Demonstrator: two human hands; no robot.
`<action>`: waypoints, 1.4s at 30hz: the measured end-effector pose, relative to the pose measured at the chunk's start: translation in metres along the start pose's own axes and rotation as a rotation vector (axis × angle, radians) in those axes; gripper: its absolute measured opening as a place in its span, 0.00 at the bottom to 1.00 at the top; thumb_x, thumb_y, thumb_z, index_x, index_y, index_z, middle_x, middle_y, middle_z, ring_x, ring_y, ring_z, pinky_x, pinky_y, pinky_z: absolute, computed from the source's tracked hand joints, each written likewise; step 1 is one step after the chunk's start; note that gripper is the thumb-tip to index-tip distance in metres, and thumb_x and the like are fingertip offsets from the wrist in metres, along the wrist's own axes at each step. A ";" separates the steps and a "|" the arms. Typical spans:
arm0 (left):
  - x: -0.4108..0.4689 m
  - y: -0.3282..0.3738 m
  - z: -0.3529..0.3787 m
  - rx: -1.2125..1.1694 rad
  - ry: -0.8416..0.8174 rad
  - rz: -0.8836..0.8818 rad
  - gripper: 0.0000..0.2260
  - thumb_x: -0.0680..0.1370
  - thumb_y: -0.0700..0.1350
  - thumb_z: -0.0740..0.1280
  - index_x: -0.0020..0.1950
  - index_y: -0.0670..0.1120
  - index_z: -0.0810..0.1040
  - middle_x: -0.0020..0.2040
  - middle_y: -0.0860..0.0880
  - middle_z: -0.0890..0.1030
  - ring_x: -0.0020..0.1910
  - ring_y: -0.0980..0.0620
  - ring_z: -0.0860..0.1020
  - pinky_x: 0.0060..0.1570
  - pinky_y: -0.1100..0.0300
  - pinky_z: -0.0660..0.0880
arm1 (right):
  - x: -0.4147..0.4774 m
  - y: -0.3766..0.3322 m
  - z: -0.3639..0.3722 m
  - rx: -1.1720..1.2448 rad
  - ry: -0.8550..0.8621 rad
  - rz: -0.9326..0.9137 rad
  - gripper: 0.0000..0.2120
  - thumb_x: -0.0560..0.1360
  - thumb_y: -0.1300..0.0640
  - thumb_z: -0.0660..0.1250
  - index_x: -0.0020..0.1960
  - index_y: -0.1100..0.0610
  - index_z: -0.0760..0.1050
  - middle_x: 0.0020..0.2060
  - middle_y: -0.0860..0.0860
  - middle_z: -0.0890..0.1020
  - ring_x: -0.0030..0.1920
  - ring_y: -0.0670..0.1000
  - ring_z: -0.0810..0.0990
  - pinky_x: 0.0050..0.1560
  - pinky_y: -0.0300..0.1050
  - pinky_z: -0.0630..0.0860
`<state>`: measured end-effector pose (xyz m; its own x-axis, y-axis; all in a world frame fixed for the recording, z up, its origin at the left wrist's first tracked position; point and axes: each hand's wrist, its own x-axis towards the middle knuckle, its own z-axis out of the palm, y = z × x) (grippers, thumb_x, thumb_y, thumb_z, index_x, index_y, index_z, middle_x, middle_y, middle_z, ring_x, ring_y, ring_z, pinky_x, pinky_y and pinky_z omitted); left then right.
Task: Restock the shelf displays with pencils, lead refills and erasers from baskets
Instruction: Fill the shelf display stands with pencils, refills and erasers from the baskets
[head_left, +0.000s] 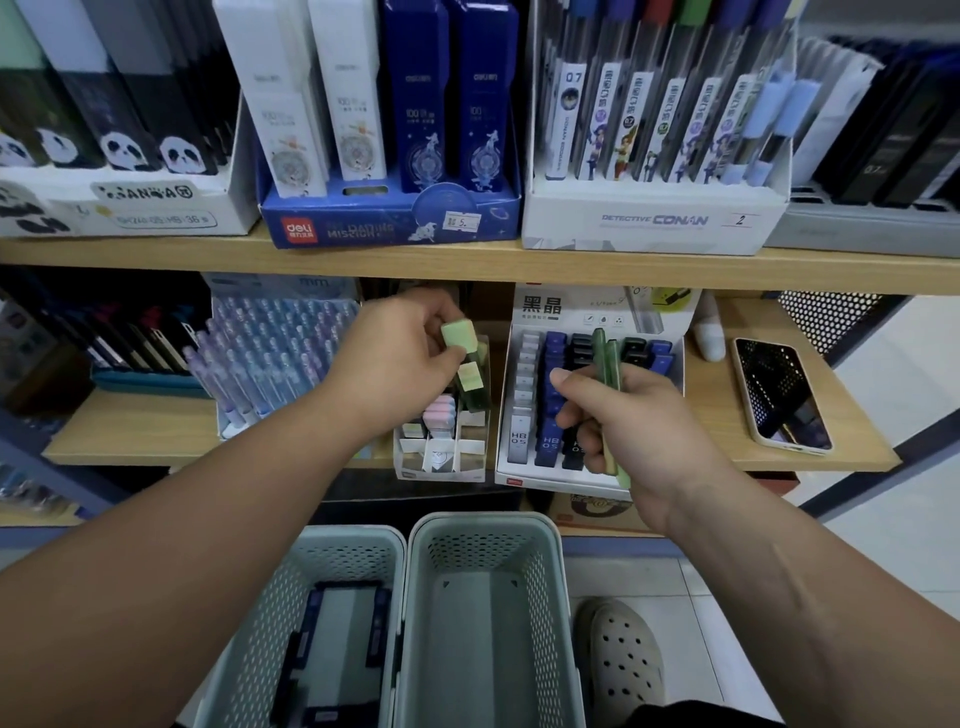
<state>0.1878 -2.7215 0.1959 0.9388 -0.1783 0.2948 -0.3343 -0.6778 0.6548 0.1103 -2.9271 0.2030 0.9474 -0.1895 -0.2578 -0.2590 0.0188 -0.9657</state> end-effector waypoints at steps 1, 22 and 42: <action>0.001 0.000 0.000 0.013 -0.004 0.010 0.08 0.73 0.40 0.74 0.46 0.53 0.80 0.38 0.54 0.82 0.37 0.55 0.81 0.42 0.51 0.81 | 0.000 0.001 0.001 -0.004 -0.005 0.001 0.07 0.77 0.56 0.73 0.45 0.59 0.78 0.29 0.53 0.79 0.26 0.49 0.68 0.26 0.43 0.64; 0.022 -0.014 0.019 0.156 0.037 0.063 0.05 0.71 0.45 0.77 0.45 0.51 0.86 0.36 0.58 0.79 0.38 0.55 0.77 0.42 0.61 0.75 | 0.003 0.003 -0.001 -0.048 -0.032 0.010 0.07 0.76 0.56 0.72 0.46 0.60 0.78 0.30 0.52 0.79 0.27 0.49 0.69 0.25 0.43 0.65; 0.022 -0.008 0.028 0.336 -0.020 0.057 0.08 0.71 0.47 0.76 0.50 0.51 0.85 0.49 0.50 0.85 0.50 0.48 0.81 0.53 0.52 0.77 | 0.003 0.001 0.001 0.109 -0.172 0.207 0.11 0.78 0.61 0.66 0.58 0.65 0.79 0.32 0.54 0.75 0.29 0.50 0.70 0.29 0.43 0.68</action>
<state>0.2134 -2.7396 0.1778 0.9219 -0.2343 0.3086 -0.3434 -0.8629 0.3707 0.1131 -2.9268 0.2015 0.8967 -0.0016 -0.4427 -0.4377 0.1468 -0.8870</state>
